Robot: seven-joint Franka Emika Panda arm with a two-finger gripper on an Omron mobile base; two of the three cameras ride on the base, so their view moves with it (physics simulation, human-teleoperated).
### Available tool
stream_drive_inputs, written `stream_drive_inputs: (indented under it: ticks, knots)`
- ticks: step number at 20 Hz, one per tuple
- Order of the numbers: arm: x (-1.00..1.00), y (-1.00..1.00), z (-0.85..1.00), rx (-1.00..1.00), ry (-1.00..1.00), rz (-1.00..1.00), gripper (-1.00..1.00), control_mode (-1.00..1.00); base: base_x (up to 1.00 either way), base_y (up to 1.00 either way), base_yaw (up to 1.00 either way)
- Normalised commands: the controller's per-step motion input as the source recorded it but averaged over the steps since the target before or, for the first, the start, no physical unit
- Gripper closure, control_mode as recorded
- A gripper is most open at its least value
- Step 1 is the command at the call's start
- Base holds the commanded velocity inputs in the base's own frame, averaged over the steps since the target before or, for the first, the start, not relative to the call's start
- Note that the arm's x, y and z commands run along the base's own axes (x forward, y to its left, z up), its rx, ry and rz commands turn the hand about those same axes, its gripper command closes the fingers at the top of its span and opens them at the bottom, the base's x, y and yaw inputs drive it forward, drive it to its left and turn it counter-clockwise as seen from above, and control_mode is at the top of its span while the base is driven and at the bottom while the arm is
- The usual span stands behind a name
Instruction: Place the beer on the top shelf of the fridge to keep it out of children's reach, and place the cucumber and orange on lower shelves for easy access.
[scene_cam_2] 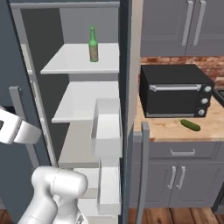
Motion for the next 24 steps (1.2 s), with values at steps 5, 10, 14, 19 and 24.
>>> stream_drive_inputs:
  ticks: [5,10,14,19,24]
  knots:
    - [0.00,0.00,0.00,0.00,0.00,0.00,-1.00,1.00,-0.66,0.01,0.00]
    - [0.00,0.00,0.00,0.00,0.00,0.00,-1.00,1.00,-0.91,0.26,0.00]
    - [0.00,0.00,0.00,0.00,0.00,0.00,-1.00,1.00,-0.81,0.17,0.00]
    - [0.00,0.00,0.00,0.00,0.00,0.00,-1.00,1.00,-0.52,-0.02,0.00]
    - [0.00,0.00,0.00,0.00,0.00,0.00,-1.00,1.00,-0.08,-0.53,-0.01]
